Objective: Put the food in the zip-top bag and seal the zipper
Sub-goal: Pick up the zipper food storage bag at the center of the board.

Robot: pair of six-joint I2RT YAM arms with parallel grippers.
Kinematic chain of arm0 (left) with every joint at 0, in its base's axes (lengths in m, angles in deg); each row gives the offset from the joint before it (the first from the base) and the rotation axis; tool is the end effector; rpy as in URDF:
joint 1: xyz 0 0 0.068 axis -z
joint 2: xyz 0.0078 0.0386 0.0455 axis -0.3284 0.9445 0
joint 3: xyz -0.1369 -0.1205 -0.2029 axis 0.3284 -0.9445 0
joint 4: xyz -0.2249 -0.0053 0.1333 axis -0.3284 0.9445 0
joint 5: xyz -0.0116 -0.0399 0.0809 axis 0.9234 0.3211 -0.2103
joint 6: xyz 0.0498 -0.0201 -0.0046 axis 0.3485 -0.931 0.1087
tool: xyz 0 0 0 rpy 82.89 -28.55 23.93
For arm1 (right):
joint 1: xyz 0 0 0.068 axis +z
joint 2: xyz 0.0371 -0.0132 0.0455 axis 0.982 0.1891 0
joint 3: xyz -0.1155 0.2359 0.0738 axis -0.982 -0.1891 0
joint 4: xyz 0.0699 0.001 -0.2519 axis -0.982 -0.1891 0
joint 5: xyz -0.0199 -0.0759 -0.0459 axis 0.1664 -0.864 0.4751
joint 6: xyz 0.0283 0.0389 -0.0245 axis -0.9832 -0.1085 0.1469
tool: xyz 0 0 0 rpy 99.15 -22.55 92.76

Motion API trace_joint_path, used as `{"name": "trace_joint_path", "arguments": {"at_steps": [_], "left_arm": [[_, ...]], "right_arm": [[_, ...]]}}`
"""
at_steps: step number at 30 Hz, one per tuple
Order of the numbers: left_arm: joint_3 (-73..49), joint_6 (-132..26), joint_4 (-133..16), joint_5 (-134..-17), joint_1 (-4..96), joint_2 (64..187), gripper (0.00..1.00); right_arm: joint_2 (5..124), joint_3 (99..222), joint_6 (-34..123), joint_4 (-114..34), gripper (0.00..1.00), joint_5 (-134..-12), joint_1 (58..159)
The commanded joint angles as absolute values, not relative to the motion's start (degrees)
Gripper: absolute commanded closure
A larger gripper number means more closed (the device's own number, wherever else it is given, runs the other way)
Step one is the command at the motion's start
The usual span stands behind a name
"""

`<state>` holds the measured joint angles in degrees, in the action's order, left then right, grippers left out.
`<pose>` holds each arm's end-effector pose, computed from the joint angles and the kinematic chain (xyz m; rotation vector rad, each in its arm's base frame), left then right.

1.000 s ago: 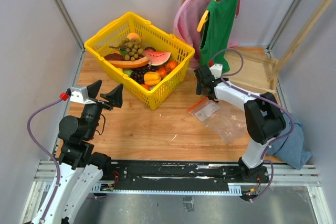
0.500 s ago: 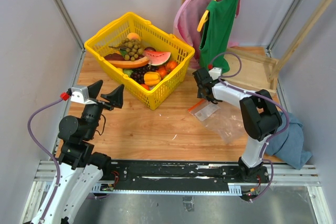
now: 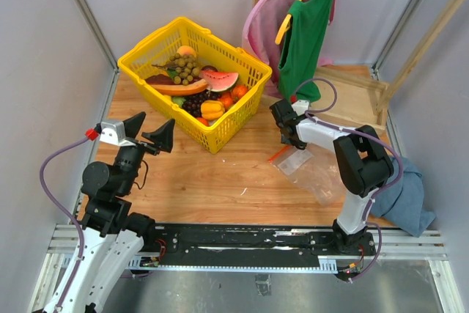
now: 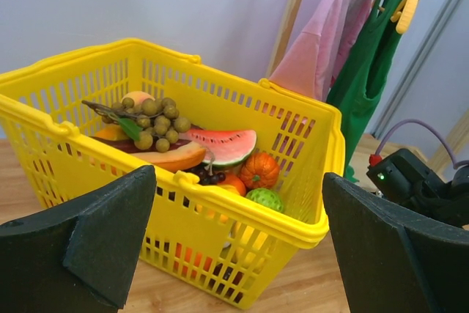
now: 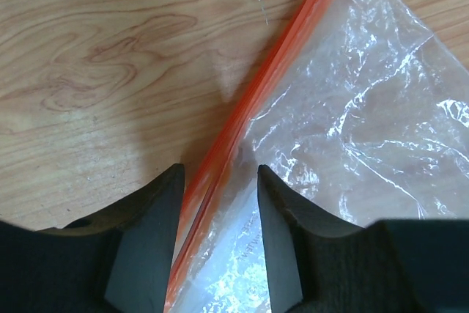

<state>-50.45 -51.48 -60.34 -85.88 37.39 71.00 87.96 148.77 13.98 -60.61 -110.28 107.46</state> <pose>0.0989 -0.0310 0.3519 0.0522 1.2882 -0.4057 0.3258 0.1557 0.1651 0.3607 2.4206 -0.2087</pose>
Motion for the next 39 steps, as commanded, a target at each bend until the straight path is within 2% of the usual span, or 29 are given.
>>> {"name": "trace_joint_path", "arguments": {"at_steps": [1,10,16,28,32,39], "left_arm": [[-51.2,-50.8,-62.2,-84.4,38.0,71.1,0.01],[-51.0,-52.0,-64.0,-77.4,38.0,72.3,0.01],[-47.7,-56.7,-63.9,-71.7,38.1,75.6,0.01],[-43.2,-70.4,-62.8,-58.8,38.5,88.4,0.06],[-42.2,-72.9,-62.4,-60.8,41.7,90.9,0.08],[-41.8,-74.9,-62.8,-72.1,54.9,96.8,0.10]], "right_arm": [[87.2,147.6,13.3,-61.3,0.58,-109.7,108.8],[82.4,145.6,16.4,-59.8,0.85,-108.6,109.0],[75.6,142.8,20.5,-58.2,0.99,-107.9,110.6],[58.7,135.0,29.6,-46.6,0.98,-94.2,113.8],[53.0,131.7,30.7,-41.6,0.97,-90.4,115.2],[45.1,126.3,31.5,-33.1,0.98,-84.6,115.9]]}}
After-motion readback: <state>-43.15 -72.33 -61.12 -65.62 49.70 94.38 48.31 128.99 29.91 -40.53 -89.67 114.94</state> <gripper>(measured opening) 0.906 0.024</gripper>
